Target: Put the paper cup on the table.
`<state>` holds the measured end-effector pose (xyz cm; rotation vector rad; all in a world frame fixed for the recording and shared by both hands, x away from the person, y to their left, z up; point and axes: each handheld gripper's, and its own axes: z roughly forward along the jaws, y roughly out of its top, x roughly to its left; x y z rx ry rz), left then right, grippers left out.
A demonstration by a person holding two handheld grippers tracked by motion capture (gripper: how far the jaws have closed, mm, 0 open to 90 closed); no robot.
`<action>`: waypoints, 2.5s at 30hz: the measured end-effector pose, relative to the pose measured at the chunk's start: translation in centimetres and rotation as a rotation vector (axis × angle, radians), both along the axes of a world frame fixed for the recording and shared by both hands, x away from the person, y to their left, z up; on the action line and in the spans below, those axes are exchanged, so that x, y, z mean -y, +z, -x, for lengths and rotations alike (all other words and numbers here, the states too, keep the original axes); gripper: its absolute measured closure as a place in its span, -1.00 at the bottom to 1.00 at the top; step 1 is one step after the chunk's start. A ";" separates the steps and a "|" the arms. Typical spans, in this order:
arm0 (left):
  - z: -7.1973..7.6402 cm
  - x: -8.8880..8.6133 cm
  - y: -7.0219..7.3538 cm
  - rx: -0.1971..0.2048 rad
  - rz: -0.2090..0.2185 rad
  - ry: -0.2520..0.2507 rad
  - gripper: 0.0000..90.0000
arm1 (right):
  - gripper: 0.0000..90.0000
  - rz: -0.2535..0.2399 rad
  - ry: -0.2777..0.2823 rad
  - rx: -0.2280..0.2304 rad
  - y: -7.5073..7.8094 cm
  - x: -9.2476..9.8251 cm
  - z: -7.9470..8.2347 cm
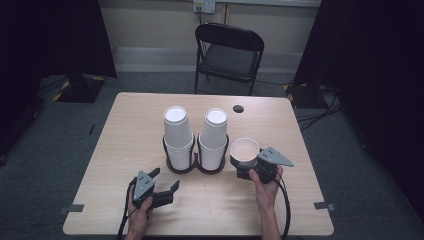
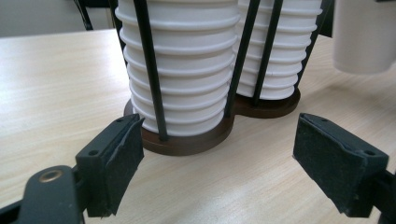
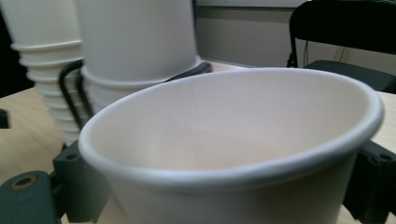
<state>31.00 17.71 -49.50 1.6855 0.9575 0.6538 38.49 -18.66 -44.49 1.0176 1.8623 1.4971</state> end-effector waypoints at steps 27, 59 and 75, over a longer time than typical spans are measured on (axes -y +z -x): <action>0.6 -0.7 -0.2 0.064 0.079 0.008 -0.64 | -0.82 -0.035 -0.083 -0.080 -1.6 0.9 -6.7; 0.9 -0.8 -0.2 0.089 0.083 0.015 -0.63 | -0.75 0.056 -0.096 -0.177 -3.0 0.6 -6.8; 0.8 -0.6 -0.2 0.084 0.069 0.018 -0.61 | -0.70 0.084 -0.112 -0.287 -4.4 1.7 -5.6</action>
